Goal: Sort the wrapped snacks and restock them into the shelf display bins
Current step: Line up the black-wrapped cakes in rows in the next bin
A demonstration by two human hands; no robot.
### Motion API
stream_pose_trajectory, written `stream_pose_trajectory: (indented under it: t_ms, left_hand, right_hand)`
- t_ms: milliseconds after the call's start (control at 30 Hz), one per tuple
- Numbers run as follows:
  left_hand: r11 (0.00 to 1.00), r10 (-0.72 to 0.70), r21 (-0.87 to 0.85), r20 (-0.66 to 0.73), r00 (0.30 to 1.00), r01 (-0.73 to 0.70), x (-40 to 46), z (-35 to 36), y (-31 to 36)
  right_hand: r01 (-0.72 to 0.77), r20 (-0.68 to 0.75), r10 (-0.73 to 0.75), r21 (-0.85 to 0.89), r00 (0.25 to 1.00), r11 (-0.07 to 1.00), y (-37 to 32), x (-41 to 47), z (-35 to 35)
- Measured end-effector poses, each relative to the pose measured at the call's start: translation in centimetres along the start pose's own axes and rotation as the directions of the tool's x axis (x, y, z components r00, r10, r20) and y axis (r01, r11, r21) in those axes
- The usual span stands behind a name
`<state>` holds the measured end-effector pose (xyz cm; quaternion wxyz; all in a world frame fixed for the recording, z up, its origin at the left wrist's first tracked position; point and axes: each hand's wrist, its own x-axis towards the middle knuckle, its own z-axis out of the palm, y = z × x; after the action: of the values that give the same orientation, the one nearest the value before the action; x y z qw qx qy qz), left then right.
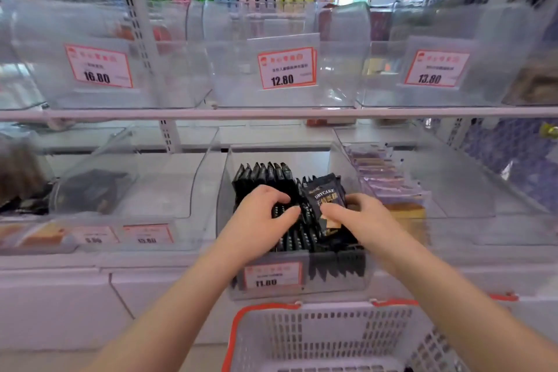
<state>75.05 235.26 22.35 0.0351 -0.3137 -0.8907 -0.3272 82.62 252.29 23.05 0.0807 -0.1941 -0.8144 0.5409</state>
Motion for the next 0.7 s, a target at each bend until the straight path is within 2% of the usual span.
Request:
stream_pose_trajectory:
  t_ms: [100, 200, 333, 400, 533, 633, 700]
  left_hand:
    - [0.98, -0.046, 0.199, 0.086, 0.995, 0.028, 3.8, -0.2, -1.5]
    - [0.93, -0.083, 0.368, 0.197, 0.977, 0.005, 7.6, 0.0, -2.0]
    - [0.887, -0.1, 0.46, 0.278, 0.955, -0.041, 11.5, 0.9, -2.9]
    - [0.877, -0.102, 0.475, 0.327, 0.94, -0.07, 12.7, 1.6, -3.4]
    - [0.872, -0.114, 0.481, 0.379, 0.918, -0.09, 14.1, 2.8, -4.0]
    - [0.879, -0.149, 0.474, 0.384, 0.911, -0.056, 14.8, 3.3, -3.9]
    - [0.875, -0.186, 0.484, 0.363, 0.913, -0.014, 15.2, 3.6, -3.6]
  right_hand:
    - [-0.014, -0.058, -0.002, -0.274, 0.998, 0.962, -1.5, 4.0, 0.3]
    - [-0.015, -0.095, -0.048, -0.575, 0.994, 0.818, -2.9, 7.7, 1.4]
    - [-0.036, -0.158, -0.138, -0.777, 0.978, 0.628, -2.8, 11.9, 3.6]
    - [-0.076, -0.182, -0.13, -0.818, 0.975, 0.571, -2.4, 13.6, 4.4]
    - [-0.119, -0.17, -0.029, -0.79, 0.985, 0.602, -1.5, 16.1, 5.4]
    - [-0.099, -0.122, 0.017, -0.704, 0.992, 0.704, -1.3, 17.0, 5.3]
    - [-0.079, -0.026, 0.081, -0.62, 0.996, 0.78, -2.1, 17.0, 4.6]
